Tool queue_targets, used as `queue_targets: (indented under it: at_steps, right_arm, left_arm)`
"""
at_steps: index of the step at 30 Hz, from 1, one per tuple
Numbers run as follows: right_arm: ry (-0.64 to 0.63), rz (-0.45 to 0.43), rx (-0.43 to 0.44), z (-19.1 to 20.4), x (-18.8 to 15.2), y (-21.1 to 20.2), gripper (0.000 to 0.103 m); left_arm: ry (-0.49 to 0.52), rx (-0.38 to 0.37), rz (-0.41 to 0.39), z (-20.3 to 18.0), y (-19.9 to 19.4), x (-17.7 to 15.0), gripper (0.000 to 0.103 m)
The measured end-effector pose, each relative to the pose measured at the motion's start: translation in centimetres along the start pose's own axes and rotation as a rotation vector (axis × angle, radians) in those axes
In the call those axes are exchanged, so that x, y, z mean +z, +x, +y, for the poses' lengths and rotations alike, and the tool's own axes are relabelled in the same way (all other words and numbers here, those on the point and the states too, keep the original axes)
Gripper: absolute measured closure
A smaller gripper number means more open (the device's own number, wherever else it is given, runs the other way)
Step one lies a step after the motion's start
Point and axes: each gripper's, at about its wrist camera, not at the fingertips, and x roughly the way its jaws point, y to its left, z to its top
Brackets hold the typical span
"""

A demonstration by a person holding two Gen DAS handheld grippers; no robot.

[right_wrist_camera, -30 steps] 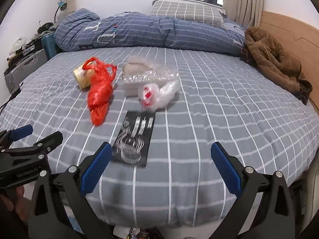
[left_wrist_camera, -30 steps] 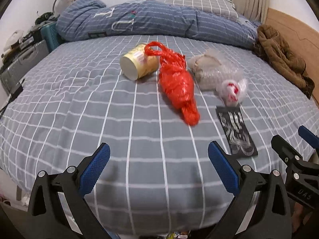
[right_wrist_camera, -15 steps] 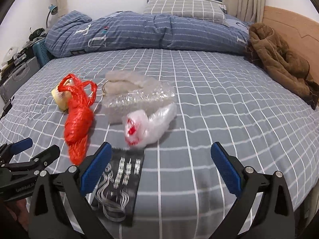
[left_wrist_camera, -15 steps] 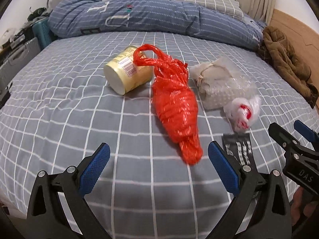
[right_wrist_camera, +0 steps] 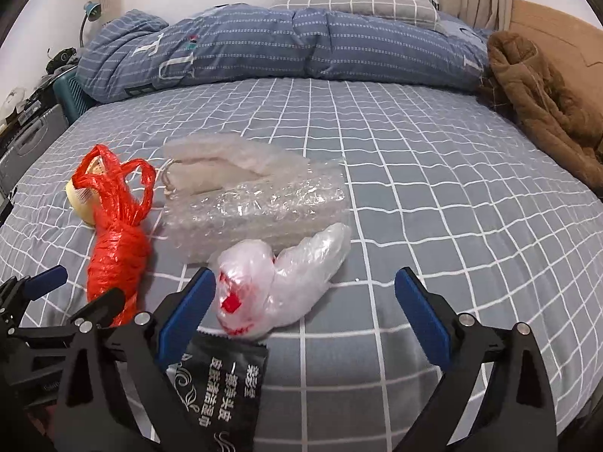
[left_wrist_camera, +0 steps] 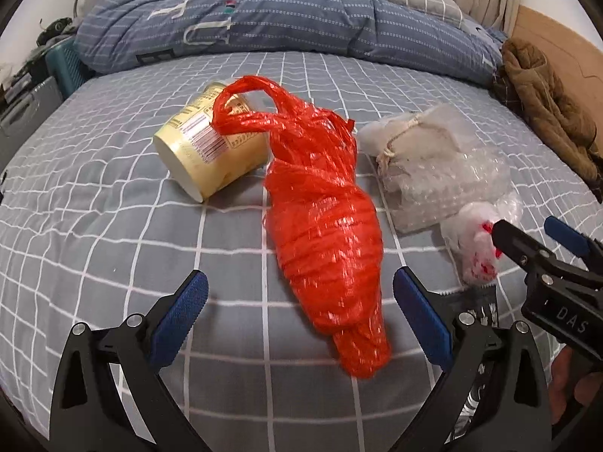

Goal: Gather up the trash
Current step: 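Grasp the red plastic bag with the left tool while the right tool grasps the white plastic bag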

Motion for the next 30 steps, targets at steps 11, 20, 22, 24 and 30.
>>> queue_targets:
  at_steps: [11,20,22,24,30]
  right_arm:
    - [0.001,0.032,0.096,0.9,0.2,1.2,0.033]
    - [-0.005,0.044,0.121,1.9,0.1,1.6,0.044]
    - [-0.017,0.038,0.115,2.2,-0.1,1.6,0.049]
    - [-0.020,0.033,0.113,2.3,-0.1,1.6,0.053]
    - [-0.005,0.024,0.115,2.1,-0.1,1.4,0.060]
  left_arm:
    - [0.049,-0.026,0.051,-1.2,2.5,0.2,0.034]
    - [0.071,-0.043,0.057,-1.5,3.1,-0.2,0.060]
    - [0.069,-0.043,0.056,-1.5,3.1,-0.2,0.064]
    - [0.067,-0.038,0.056,-1.4,3.1,-0.3,0.066]
    - [0.058,-0.040,0.055,-1.0,2.8,-0.4,0.071]
